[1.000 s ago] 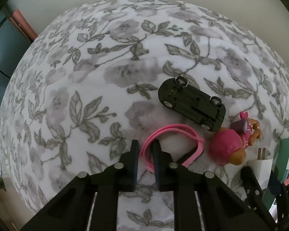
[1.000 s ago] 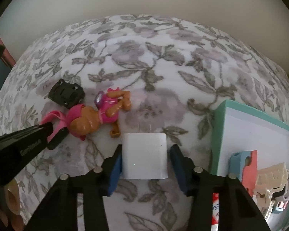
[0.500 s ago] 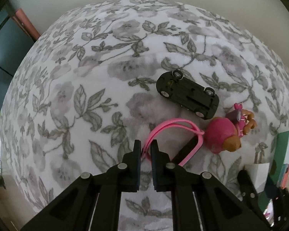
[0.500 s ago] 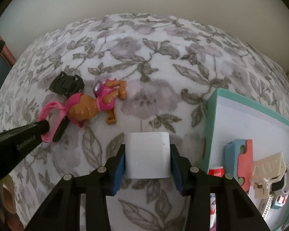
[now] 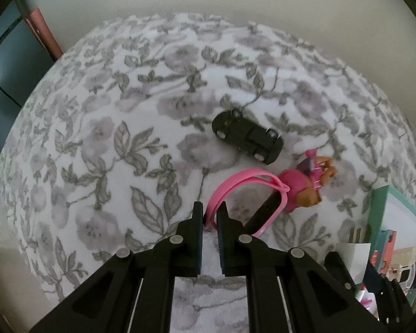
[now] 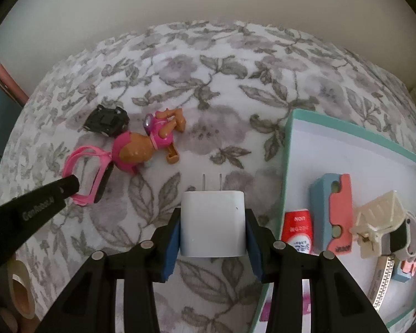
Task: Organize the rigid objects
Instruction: 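Carry the pink band with the left tool into the tray while the right tool carries the adapter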
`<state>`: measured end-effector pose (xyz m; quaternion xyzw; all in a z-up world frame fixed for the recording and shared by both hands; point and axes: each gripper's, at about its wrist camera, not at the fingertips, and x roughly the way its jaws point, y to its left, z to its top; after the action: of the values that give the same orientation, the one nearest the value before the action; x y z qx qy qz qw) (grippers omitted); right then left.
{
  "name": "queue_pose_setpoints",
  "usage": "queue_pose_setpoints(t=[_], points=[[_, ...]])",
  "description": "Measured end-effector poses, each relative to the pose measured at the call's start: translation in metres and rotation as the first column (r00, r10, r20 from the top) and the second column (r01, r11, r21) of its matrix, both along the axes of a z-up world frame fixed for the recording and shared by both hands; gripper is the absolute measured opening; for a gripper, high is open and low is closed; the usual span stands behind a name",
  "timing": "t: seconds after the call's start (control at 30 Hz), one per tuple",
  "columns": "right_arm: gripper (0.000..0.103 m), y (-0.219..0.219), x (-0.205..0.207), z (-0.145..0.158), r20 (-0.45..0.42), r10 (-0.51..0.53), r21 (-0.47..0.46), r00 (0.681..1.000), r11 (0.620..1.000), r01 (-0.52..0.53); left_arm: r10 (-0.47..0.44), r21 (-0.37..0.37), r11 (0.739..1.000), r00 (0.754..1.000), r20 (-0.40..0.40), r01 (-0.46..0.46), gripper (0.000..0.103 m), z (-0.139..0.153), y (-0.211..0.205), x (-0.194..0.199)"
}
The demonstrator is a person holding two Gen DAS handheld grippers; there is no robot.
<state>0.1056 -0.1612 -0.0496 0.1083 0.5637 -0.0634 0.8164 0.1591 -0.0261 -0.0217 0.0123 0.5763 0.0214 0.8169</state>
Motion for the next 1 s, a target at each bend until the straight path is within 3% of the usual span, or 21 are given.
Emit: queue_pose_setpoints(t=[0.37,0.7,1.0], points=[[0.045,-0.017,-0.026,0.045,0.084,-0.053,0.017,0.995,0.999,0.051,-0.030,-0.047,0.998,0.989,0.142,0.037,0.009,0.068,-0.006,-0.030],[0.045,-0.042,-0.057,0.078,0.148,-0.120,-0.002,0.982,0.993,0.122,-0.100,-0.061,0.991,0.973,0.207,0.115,0.009,0.083,-0.036,-0.040],[0.045,-0.090,-0.079,0.083,0.126,-0.214,-0.053,0.969,0.974,0.222,-0.213,-0.087,0.969,0.959,0.189,0.232,0.009,0.076,-0.081,-0.059]])
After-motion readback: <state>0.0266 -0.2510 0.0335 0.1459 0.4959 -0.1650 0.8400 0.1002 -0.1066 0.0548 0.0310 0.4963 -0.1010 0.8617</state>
